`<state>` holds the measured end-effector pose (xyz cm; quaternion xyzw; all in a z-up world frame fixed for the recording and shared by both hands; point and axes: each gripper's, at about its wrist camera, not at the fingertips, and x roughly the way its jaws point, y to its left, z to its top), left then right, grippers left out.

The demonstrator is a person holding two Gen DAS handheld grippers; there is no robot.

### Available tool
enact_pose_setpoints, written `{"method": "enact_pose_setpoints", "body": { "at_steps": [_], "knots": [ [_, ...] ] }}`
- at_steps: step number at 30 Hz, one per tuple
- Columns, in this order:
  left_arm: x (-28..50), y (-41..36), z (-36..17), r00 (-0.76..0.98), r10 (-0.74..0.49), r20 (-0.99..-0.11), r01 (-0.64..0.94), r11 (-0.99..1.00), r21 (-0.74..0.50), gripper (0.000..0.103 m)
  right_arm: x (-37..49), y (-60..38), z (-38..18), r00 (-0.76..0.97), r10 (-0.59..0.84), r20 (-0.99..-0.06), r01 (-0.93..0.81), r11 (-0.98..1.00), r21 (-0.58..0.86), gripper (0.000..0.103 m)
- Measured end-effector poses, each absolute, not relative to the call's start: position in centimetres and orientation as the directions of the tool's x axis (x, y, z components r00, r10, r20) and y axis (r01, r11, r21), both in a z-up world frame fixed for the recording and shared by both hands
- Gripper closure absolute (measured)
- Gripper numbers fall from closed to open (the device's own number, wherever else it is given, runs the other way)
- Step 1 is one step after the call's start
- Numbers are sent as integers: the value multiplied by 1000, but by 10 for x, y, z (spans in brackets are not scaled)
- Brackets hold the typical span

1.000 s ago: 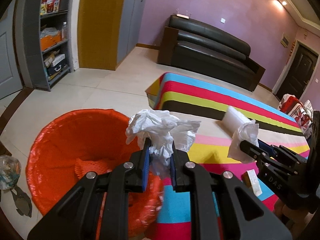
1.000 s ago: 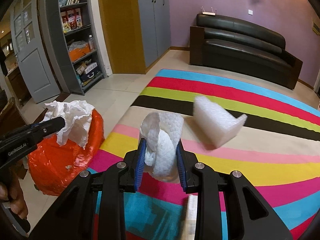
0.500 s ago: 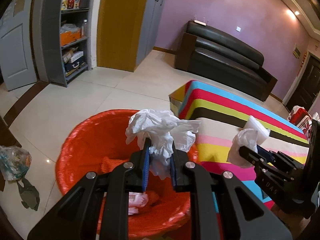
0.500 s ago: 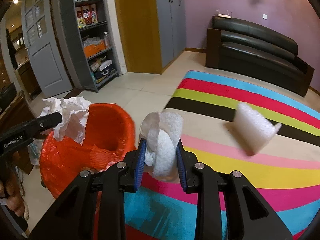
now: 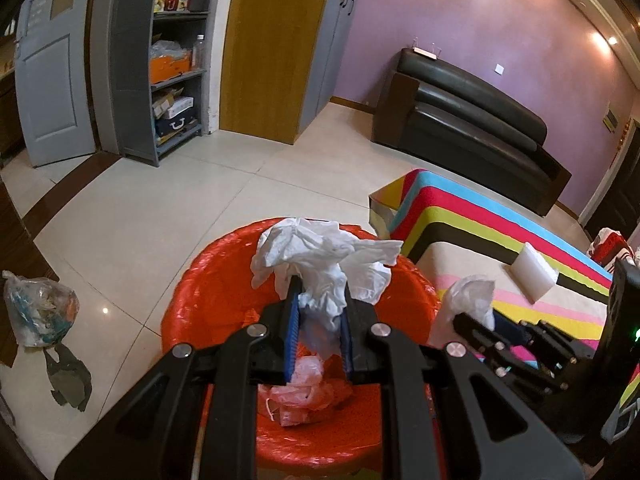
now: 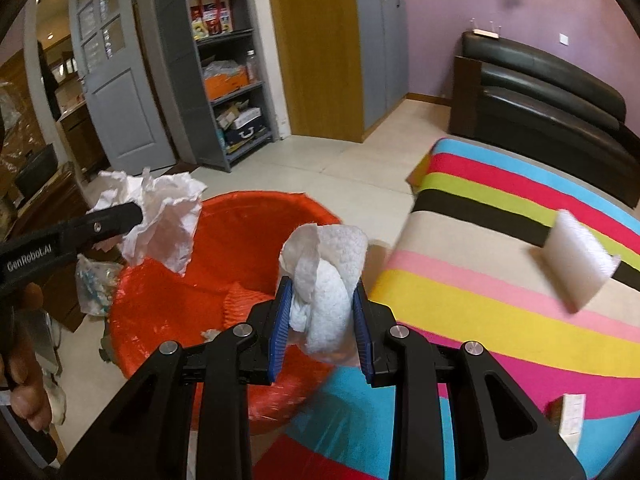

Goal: Collect trash
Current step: 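Carry both tissues over the orange wastebasket while opening both tools to drop them, then move both open tools back over the table toward the box and foam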

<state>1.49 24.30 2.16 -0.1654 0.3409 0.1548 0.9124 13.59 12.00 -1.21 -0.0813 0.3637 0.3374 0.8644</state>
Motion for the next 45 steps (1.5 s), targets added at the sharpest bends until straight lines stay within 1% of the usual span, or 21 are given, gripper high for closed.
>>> {"method": "enact_pose_setpoints", "body": {
  "at_steps": [11, 16, 18, 19, 20, 21, 22, 32, 45],
  "knots": [
    [3, 258, 24, 715, 196, -671, -427, 883, -197, 86, 120, 150, -21, 459, 555, -693, -688, 716, 119, 75],
    [-1, 265, 22, 709, 205, -675, -439, 877, -194, 84, 117, 158, -24, 443, 562, -699, -703, 701, 118, 71],
    [-3, 267, 22, 709, 209, -674, -444, 875, -196, 80, 115, 161, -25, 436, 567, -700, -711, 693, 119, 70],
    [-4, 266, 22, 709, 210, -673, -445, 874, -196, 73, 114, 162, -26, 433, 567, -700, -714, 690, 117, 68],
    [-4, 268, 22, 707, 214, -673, -449, 872, -195, 64, 114, 163, -27, 430, 568, -702, -716, 688, 118, 62],
    [-5, 269, 22, 707, 219, -673, -455, 869, -196, 60, 114, 165, -27, 422, 569, -706, -720, 683, 120, 52],
    [-5, 270, 22, 707, 218, -673, -457, 867, -199, 58, 113, 166, -28, 419, 570, -707, -724, 680, 119, 50],
    [-5, 270, 24, 711, 216, -670, -452, 870, -199, 58, 115, 161, -26, 435, 562, -704, -716, 690, 108, 50],
    [15, 241, 24, 719, 188, -669, -411, 892, -190, 58, 135, 116, -16, 502, 517, -694, -655, 751, 85, 50]
  ]
}}
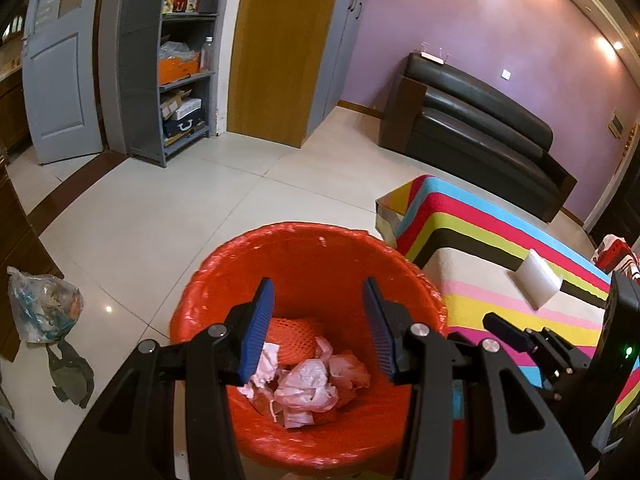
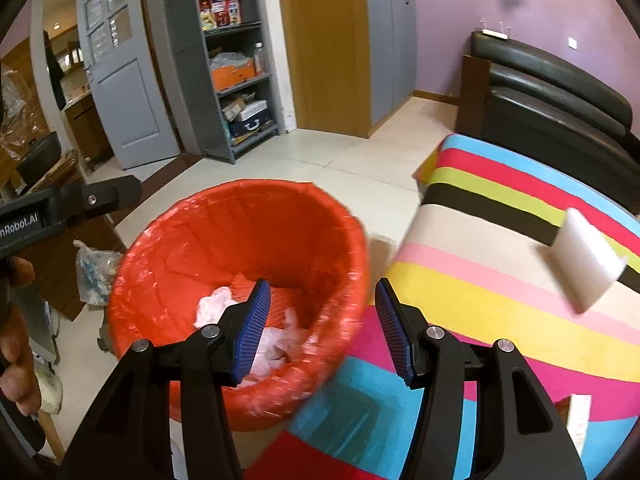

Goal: Collect trash
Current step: 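Move both open tools back over the table toward the box and foam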

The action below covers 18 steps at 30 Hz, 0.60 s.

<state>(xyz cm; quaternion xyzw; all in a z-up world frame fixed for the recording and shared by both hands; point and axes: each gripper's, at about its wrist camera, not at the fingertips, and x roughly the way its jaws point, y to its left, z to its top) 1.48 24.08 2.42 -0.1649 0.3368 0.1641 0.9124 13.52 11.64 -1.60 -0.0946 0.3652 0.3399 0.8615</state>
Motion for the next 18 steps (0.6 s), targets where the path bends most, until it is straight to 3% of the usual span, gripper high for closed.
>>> {"method": "enact_pose_setpoints", "body": {
  "at_steps": [18],
  "knots": [
    [52, 177, 18, 734, 106, -671, -303, 935, -184, 58, 161, 44, -4, 582, 439, -684, -568, 822, 45, 50]
  ]
}}
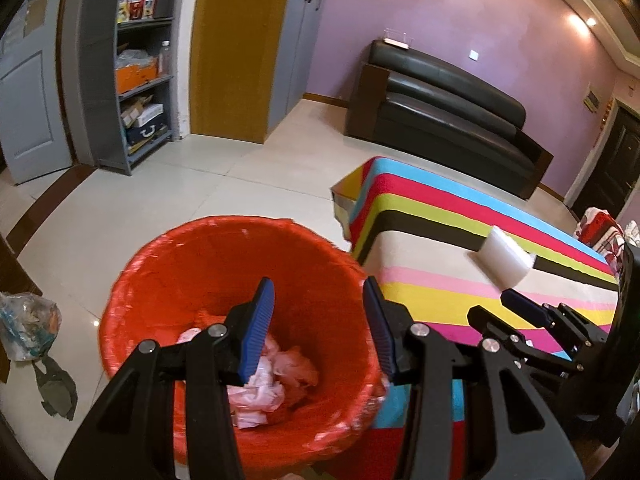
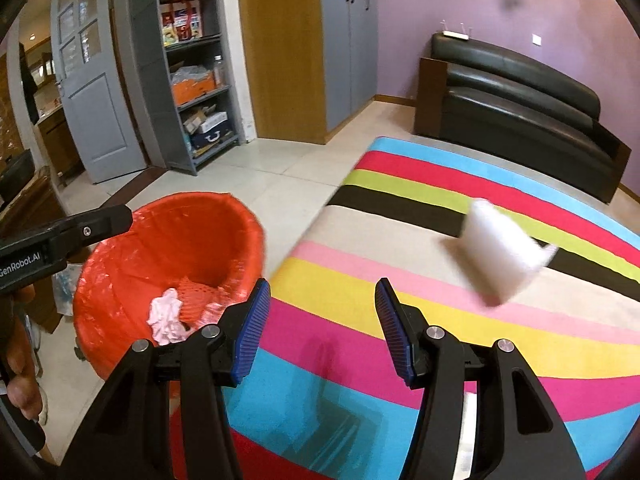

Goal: Collect trash
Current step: 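Move both open tools back over the table toward the box and foam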

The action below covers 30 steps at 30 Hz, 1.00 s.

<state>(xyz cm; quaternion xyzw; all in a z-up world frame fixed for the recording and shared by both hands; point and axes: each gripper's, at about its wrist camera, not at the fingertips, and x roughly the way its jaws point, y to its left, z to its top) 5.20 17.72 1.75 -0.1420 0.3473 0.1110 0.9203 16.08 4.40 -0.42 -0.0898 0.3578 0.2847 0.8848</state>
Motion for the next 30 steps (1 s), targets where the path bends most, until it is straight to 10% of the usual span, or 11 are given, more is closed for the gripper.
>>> {"method": "enact_pose_setpoints", "body": {
  "at_steps": [30],
  "knots": [
    [117, 28, -20, 707, -75, -704, -65, 983, -171, 58, 191, -88, -6, 651, 292, -701, -411, 912, -1, 50]
  ]
}}
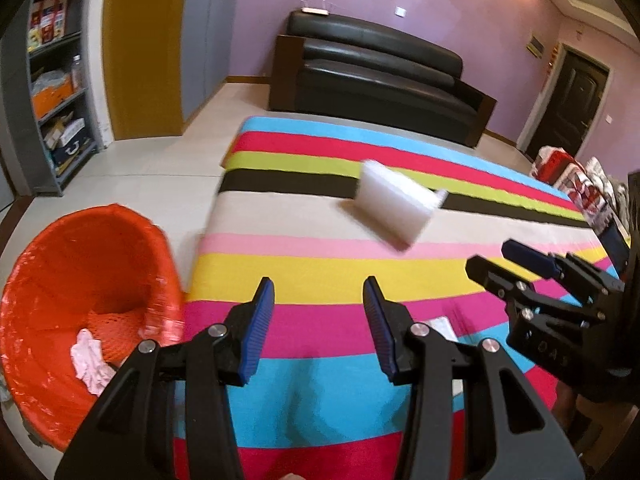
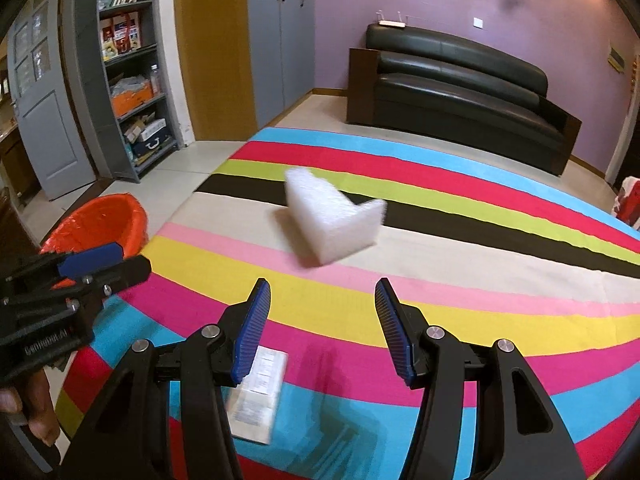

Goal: Collect trash
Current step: 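Move both open tools back over the table toward the box and foam, then grasp the small white box with the left tool while the right tool grasps the white foam corner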

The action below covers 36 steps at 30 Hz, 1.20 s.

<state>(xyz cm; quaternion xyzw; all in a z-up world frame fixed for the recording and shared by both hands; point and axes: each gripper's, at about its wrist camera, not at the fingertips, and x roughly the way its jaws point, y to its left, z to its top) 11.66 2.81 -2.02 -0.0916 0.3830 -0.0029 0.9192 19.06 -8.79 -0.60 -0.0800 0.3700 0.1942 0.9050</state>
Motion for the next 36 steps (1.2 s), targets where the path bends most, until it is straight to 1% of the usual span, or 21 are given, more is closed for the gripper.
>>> {"method": "enact_pose_setpoints", "body": {
  "at_steps": [21, 23, 31, 33, 36],
  "knots": [
    [123, -65, -51, 645, -175, -744, 107, 985, -138, 58, 199, -156, -10, 674, 220, -705, -327, 945, -17, 48],
    [124, -69, -54, 638, -174, -750, 113, 985, -133, 57, 201, -159, -10, 675, 220, -704, -322, 947, -14, 48],
    [128, -76, -67, 604, -144, -784, 107, 989, -99, 57, 203, -162, -7, 679, 221, -700, -313, 950, -4, 48],
    [129, -78, -69, 597, -131, -792, 110, 991, -81, 62, 202, -161, -6, 680, 223, -698, -313, 950, -2, 47],
    [128, -82, -70, 596, -119, -794, 114, 991, -63, 63, 203, -161, -5, 682, 226, -695, -313, 950, 2, 46]
  ]
}}
